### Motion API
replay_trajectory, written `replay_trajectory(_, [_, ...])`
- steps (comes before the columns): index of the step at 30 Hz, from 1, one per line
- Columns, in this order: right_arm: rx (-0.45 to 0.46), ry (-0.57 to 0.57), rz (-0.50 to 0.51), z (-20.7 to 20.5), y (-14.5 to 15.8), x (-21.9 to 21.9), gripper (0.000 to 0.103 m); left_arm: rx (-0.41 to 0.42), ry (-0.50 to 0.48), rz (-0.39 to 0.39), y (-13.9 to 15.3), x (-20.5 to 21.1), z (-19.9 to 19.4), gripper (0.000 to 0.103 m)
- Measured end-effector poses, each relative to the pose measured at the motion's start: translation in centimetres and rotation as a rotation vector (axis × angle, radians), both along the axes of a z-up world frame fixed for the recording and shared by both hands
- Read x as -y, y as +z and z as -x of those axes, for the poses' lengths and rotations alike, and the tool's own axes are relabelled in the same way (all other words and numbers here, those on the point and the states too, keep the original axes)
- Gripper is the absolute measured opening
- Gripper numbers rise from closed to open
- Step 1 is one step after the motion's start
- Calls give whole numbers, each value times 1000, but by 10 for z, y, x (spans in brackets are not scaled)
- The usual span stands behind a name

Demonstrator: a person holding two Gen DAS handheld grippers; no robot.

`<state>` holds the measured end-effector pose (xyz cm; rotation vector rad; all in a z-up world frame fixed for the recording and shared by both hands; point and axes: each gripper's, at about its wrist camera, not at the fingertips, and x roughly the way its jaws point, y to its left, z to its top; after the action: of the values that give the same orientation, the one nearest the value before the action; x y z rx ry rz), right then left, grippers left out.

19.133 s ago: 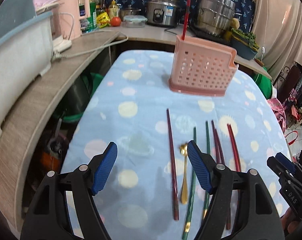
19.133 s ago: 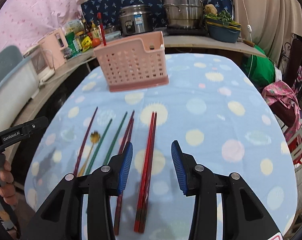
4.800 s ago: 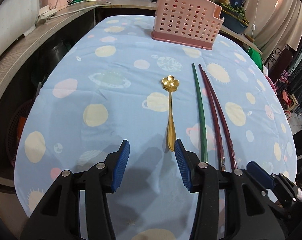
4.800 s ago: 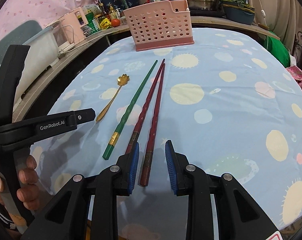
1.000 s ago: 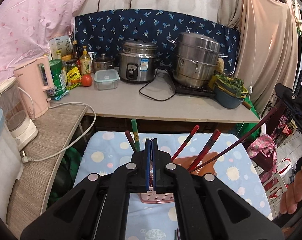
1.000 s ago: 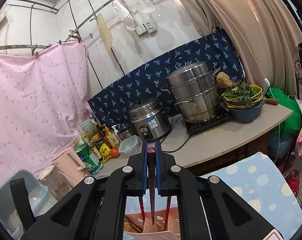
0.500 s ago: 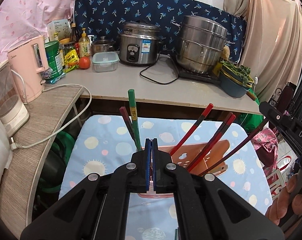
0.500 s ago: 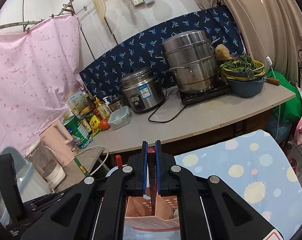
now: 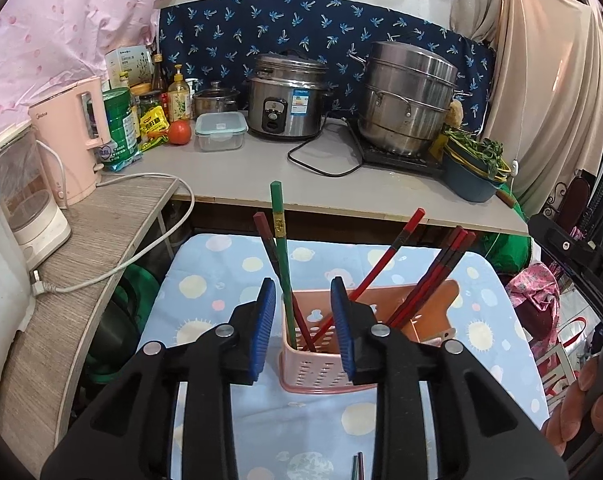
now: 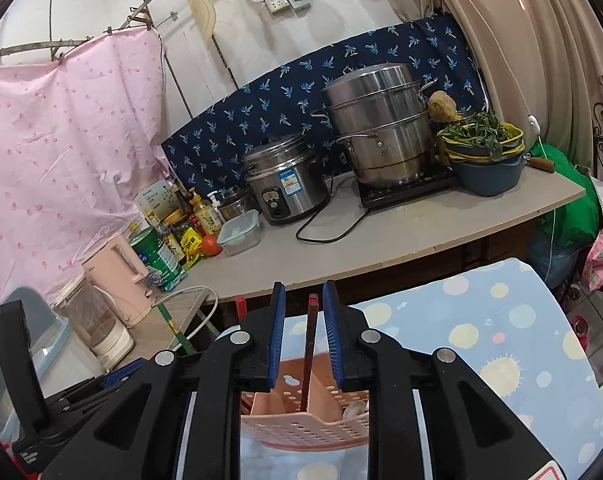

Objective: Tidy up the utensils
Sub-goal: 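Lower both items into the holder and open both tools, then move both tools back down to the last two chopsticks on the cloth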

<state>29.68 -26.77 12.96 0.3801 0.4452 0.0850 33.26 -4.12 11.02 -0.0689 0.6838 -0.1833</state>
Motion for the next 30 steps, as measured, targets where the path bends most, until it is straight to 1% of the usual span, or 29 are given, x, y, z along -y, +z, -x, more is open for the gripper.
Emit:
replay_trajectory(17, [-21, 72, 63, 69, -15, -26, 20, -14, 6, -27, -5, -1, 47, 28])
replay_trajectory(18, [-24, 77, 62, 74, -16, -28, 21, -12, 7, -31, -6, -2, 51, 29])
replay_trajectory(20, [-29, 81, 65, 84, -20, -29, 26, -13, 8, -32, -8, -3, 57, 31])
replay_trajectory(21, [-30, 81, 71, 89, -21, -30, 27, -15, 7, -30, -9, -4, 61, 35])
replay_trajectory(26, [-54, 84, 97, 114, -33, -34, 30, -25, -1, -27, -17, -7, 84, 39])
replay_trajectory(28, [-66, 85, 106, 125, -40, -36, 33, -29, -4, -30, -22, -8, 94, 42])
replay_trajectory(30, [-84, 89, 115, 135, -47, -38, 34, -27, -3, -30, -27, -9, 104, 45])
